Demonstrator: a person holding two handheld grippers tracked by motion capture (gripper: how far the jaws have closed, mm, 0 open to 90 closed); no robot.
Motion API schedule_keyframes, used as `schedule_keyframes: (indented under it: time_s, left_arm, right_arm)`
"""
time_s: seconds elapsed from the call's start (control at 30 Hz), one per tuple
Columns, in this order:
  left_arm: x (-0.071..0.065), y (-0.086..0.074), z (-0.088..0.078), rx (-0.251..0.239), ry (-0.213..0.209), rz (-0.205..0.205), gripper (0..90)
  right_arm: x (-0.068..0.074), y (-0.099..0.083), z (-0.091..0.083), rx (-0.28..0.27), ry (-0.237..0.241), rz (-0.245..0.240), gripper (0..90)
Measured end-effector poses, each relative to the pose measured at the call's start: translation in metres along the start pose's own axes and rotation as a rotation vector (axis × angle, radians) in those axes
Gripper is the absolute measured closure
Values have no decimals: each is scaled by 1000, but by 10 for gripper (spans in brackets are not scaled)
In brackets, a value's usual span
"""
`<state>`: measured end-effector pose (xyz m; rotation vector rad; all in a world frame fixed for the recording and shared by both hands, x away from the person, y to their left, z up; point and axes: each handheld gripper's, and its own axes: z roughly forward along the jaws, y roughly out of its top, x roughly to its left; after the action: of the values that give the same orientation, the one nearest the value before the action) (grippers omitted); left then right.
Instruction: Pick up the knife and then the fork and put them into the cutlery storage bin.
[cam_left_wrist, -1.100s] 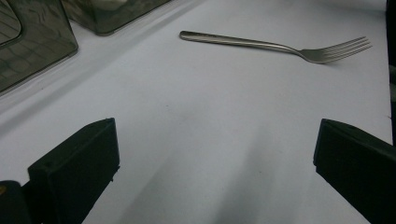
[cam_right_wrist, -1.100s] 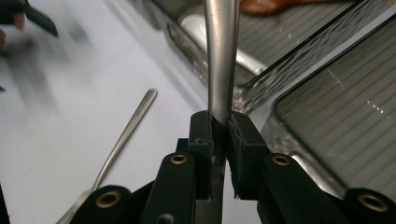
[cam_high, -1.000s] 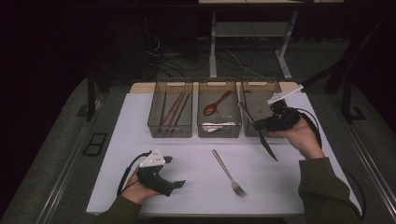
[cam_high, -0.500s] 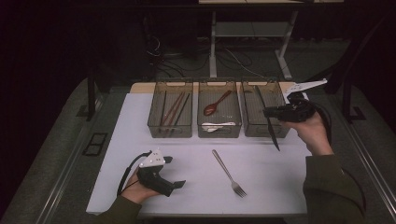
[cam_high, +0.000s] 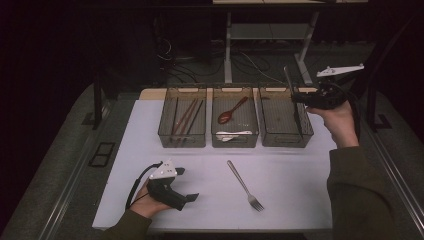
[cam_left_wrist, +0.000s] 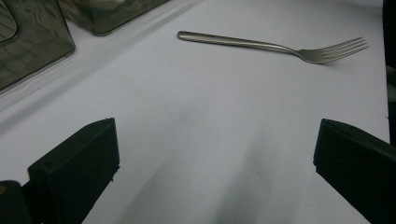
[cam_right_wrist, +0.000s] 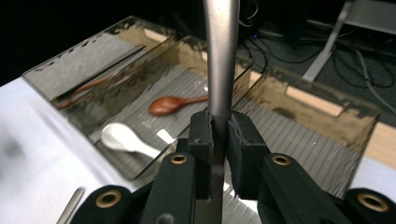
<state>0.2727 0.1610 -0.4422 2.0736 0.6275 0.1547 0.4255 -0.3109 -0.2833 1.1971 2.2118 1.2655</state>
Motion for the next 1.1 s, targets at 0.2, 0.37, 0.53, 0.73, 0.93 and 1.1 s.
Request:
schedule_keyframes:
  time_s: [0.2, 0.37, 0.53, 0.73, 0.93, 1.1]
  left_arm:
    - [0, 0, 0, 2, 2, 3, 0]
    - [1, 0, -1, -5, 11, -5, 0]
    - [2, 0, -2, -7, 21, -15, 0]
    - [2, -1, -1, -5, 18, -13, 0]
    - [1, -1, -1, -4, 13, -12, 0]
    - [1, -1, -1, -1, 8, -9, 0]
  right_arm:
    - [-11, 17, 8, -12, -37, -1, 800]
    - [-19, 23, 21, -11, -54, 5, 800]
    - [-28, 19, 34, 8, -67, 4, 800]
    - [-36, 10, 49, 53, -75, 7, 800]
    - [-43, -3, 61, 113, -75, 35, 800]
    - [-48, -13, 69, 166, -81, 64, 800]
